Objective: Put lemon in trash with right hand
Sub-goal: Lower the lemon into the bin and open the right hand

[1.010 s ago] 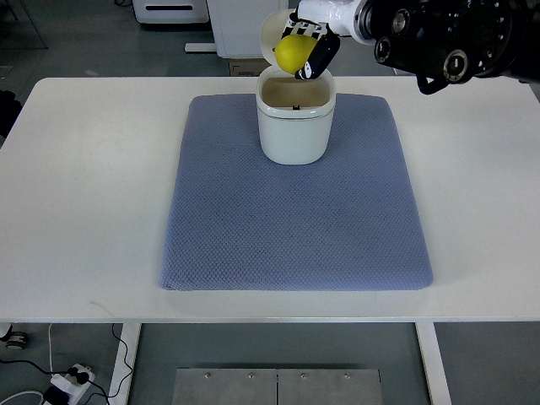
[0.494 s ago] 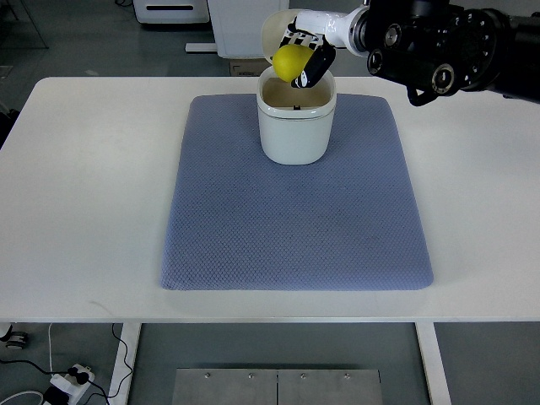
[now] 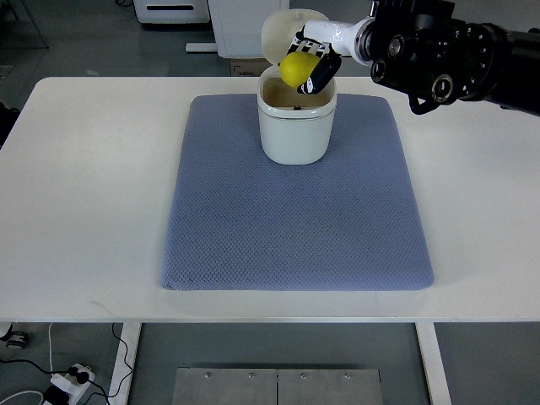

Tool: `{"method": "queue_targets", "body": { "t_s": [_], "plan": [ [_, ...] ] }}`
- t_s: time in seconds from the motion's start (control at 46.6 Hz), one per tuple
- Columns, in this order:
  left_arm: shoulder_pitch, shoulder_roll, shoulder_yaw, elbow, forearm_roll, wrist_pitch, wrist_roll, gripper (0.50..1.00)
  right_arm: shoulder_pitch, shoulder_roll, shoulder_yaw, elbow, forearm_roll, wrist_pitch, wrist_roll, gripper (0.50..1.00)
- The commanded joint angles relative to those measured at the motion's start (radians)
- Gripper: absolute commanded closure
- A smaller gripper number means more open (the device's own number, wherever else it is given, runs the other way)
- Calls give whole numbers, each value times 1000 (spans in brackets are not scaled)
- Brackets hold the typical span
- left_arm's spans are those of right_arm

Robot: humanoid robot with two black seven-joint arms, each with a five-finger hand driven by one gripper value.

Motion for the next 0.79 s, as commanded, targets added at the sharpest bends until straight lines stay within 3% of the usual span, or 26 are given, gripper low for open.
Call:
{"method": "queue_targets", "body": {
  "t_s": [0.0,0.172,0.473,0.687,0.773],
  "plan": [
    [0,0,0,0,0,-1,0,500,0,0,0,-1,0,0,1,931],
    [0,0,0,0,0,1,0,500,-2,0,0,-1,0,0,1,858],
    [0,0,0,0,0,-1,0,500,-11,0,0,-1,-1,0,1,810],
    [0,0,0,0,0,-1,0,500,-9,0,0,-1,-1,-1,3,691],
    [0,0,0,0,0,1,0,500,-9,0,0,-1,-1,-1,3,668]
  ]
}}
